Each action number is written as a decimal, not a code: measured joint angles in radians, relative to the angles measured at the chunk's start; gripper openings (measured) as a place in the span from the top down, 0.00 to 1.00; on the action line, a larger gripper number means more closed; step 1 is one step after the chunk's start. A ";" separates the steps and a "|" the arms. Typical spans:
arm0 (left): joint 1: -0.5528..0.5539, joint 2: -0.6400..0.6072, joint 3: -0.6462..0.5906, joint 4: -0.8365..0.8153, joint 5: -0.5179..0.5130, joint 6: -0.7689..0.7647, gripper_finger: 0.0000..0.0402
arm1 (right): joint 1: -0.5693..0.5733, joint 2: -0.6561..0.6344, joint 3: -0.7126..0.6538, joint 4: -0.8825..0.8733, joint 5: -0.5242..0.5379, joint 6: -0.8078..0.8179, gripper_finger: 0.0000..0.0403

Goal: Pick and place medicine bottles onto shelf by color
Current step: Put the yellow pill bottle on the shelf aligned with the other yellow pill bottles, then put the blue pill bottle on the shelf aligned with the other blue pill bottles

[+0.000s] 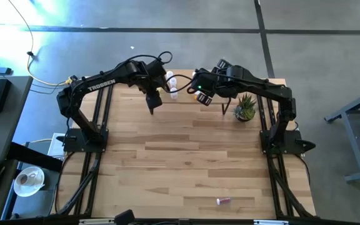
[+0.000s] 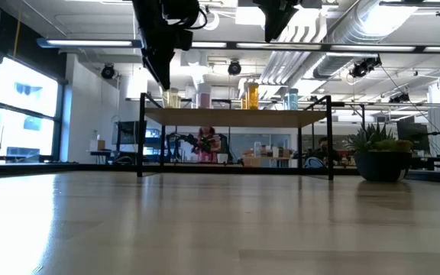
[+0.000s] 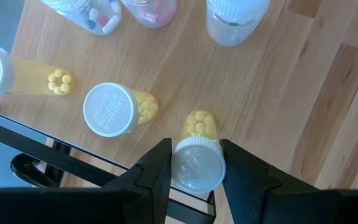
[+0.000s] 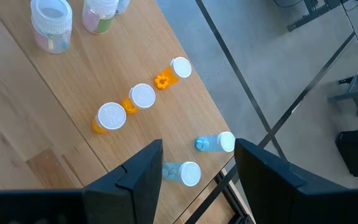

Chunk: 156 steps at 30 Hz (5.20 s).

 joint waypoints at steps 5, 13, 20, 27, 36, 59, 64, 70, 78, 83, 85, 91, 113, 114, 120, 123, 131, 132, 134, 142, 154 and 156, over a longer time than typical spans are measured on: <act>0.000 0.000 0.000 0.000 0.000 0.014 0.72 | 0.000 0.000 0.000 0.000 0.000 0.000 0.53; 0.000 0.000 0.000 0.000 0.001 0.016 0.68 | 0.000 0.000 0.000 0.000 0.000 0.000 0.53; 0.000 0.000 -0.001 0.000 0.000 0.018 0.57 | 0.000 0.000 0.000 0.000 0.000 0.000 0.53; 0.000 0.000 -0.001 0.000 0.001 0.015 0.53 | 0.000 0.000 0.000 0.000 0.000 0.000 0.53; 0.000 0.001 0.079 -0.095 -0.023 -0.014 0.53 | 0.000 0.000 0.000 -0.005 0.000 -0.010 0.53; -0.071 -0.290 -0.162 0.111 0.014 -0.125 0.53 | 0.047 -0.057 -0.144 -0.073 -0.195 0.012 0.60; -0.109 -0.375 -0.306 0.228 0.012 -0.167 0.53 | 0.094 -0.136 -0.299 -0.070 -0.232 0.081 0.60; -0.185 -0.458 -0.482 0.436 0.013 -0.215 0.53 | 0.168 -0.249 -0.503 -0.026 -0.294 0.170 0.60; -0.309 -0.488 -0.689 0.645 0.012 -0.329 0.53 | 0.314 -0.358 -0.750 0.082 -0.423 0.302 0.60; -0.401 -0.487 -0.765 0.726 0.003 -0.420 0.53 | 0.437 -0.375 -0.865 0.179 -0.457 0.383 0.60; -0.444 -0.487 -0.786 0.751 0.000 -0.458 0.53 | 0.487 -0.375 -0.898 0.229 -0.464 0.408 0.60; -0.573 -0.487 -0.824 0.786 -0.039 -0.570 0.53 | 0.628 -0.375 -0.969 0.431 -0.493 0.431 0.60; -0.927 -0.486 -0.824 0.787 -0.214 -0.956 0.53 | 0.933 -0.222 -0.984 0.858 -0.577 0.395 0.60; -0.934 -0.486 -0.824 0.787 -0.217 -0.966 0.53 | 0.938 -0.205 -0.984 0.868 -0.583 0.399 0.60; -0.959 -0.486 -0.824 0.787 -0.232 -0.978 0.53 | 0.953 -0.115 -0.984 0.934 -0.638 0.401 0.60; -0.961 -0.486 -0.824 0.787 -0.232 -0.997 0.53 | 0.953 -0.080 -0.984 0.964 -0.664 0.402 0.60; -0.961 -0.486 -0.824 0.787 -0.232 -1.000 0.53 | 0.953 -0.001 -0.984 0.980 -0.686 0.427 0.60; -0.961 -0.486 -0.824 0.787 -0.232 -1.000 0.53 | 0.953 0.006 -0.984 0.980 -0.689 0.434 0.60; -0.961 -0.486 -0.824 0.787 -0.232 -0.999 0.53 | 0.953 0.017 -0.984 0.980 -0.690 0.451 0.60; -0.961 -0.486 -0.824 0.785 -0.232 -0.996 0.53 | 0.949 0.055 -0.984 0.977 -0.697 0.482 0.60; -0.961 -0.486 -0.824 0.781 -0.232 -0.996 0.53 | 0.943 0.062 -0.984 0.970 -0.689 0.503 0.73; -0.961 -0.486 -0.824 0.781 -0.232 -0.996 0.53 | 0.943 0.062 -0.984 0.972 -0.689 0.503 0.76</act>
